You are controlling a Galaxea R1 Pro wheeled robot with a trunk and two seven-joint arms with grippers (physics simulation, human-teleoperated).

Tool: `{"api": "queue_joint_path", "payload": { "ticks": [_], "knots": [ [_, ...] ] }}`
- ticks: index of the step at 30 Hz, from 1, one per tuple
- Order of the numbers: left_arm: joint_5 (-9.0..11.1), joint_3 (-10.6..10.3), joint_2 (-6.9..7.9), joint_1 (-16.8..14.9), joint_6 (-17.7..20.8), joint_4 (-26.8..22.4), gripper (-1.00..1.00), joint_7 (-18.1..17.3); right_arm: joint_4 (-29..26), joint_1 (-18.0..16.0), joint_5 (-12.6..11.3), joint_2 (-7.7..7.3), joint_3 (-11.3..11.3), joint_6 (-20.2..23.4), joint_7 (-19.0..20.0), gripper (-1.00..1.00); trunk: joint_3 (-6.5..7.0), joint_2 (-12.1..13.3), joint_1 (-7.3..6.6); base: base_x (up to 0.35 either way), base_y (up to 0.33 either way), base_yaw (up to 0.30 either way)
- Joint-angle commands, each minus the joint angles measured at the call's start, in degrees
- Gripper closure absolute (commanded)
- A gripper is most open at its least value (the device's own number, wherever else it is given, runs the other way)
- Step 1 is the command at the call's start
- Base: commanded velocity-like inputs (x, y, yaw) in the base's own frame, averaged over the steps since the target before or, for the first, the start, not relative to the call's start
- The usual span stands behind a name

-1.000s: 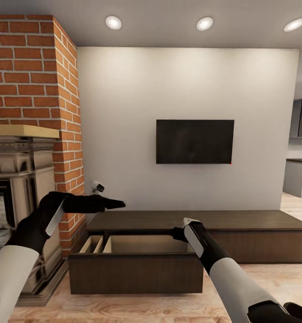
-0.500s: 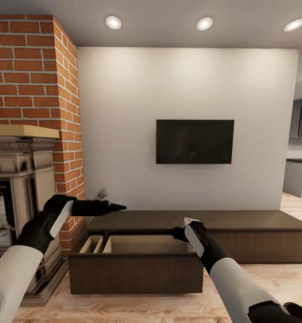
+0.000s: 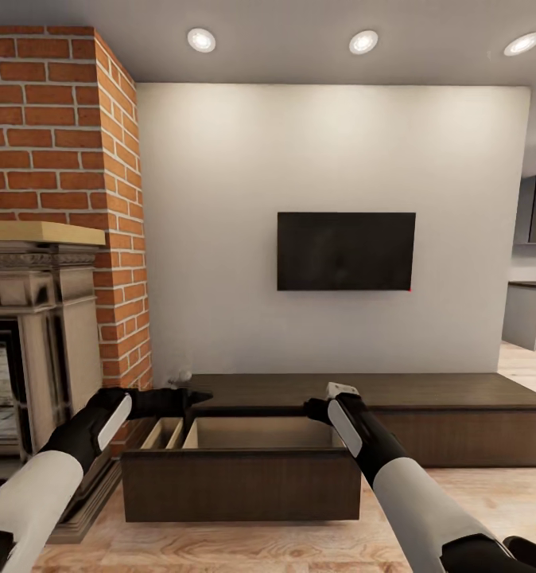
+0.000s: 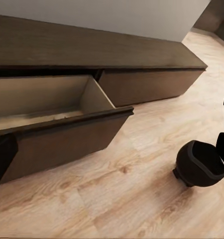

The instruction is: Place each of the two pumpkins and all three candles from the living room inside a cabinet in the living room (use any cabinet), then make sure every cabinet is closed, and position the cauldron so it is next to a table in the living room.

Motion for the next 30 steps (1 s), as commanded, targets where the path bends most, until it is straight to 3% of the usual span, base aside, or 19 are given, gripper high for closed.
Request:
{"api": "queue_joint_path", "payload": {
  "ticks": [1, 7, 10, 12, 16, 18, 24, 30],
  "knots": [
    [0.53, -0.22, 0.02, 0.29, -0.73, 0.61, -1.00, 0.78, -0.07, -0.03, -0.61, -0.03, 0.25, 0.04, -0.55, -1.00, -0.07, -0.04, -0.01, 0.000, 0.000, 0.000],
    [0.52, -0.41, -0.45, 3.52, -6.50, 2.59, -1.00, 5.80, 0.17, 0.00, 0.01, 0.12, 0.49, -1.58, -0.57, -1.00, -0.07, -0.04, -0.01, 0.000, 0.000, 0.000],
    [0.32, -0.54, -2.09, 4.78, -9.26, 2.86, -1.00, 9.77, 0.52, 0.02, 0.09, 0.18, 0.52, -3.02, -0.60, -1.00, -0.07, -0.04, -0.01, 0.000, 0.000, 0.000],
    [0.10, -0.71, -4.40, 5.46, -11.95, 3.05, -1.00, 14.65, 2.06, 0.11, 0.17, 0.21, 0.54, -5.16, -0.62, -1.00, -0.07, -0.04, -0.01, 0.000, 0.000, 0.000],
    [-0.13, -0.85, -7.70, 6.12, -16.45, 4.04, -1.00, 20.01, 6.00, 0.31, 0.31, 0.17, 0.56, -11.79, -0.63, -1.00, -0.07, -0.04, -0.01, 0.000, 0.000, 0.000],
    [-0.19, -0.93, -9.44, 6.57, -20.61, 6.15, -1.00, 22.52, 9.93, 0.46, 0.37, 0.19, 0.62, -17.96, -0.63, -1.00, -0.07, -0.04, -0.01, 0.000, 0.000, 0.000],
    [-0.16, -1.00, -10.99, 6.93, -30.85, 13.82, -1.00, 27.26, 20.23, 0.59, 0.35, 0.51, 1.44, -27.04, -0.61, -1.00, -0.07, -0.04, -0.01, 0.000, 0.000, 0.000],
    [-0.23, -1.01, -11.53, 7.20, -38.44, 20.25, -1.00, 29.27, 25.36, 2.32, 0.38, 1.29, 2.07, -35.20, -0.56, -1.00, -0.07, -0.04, -0.01, 0.000, 0.000, 0.000]
  ]
}}
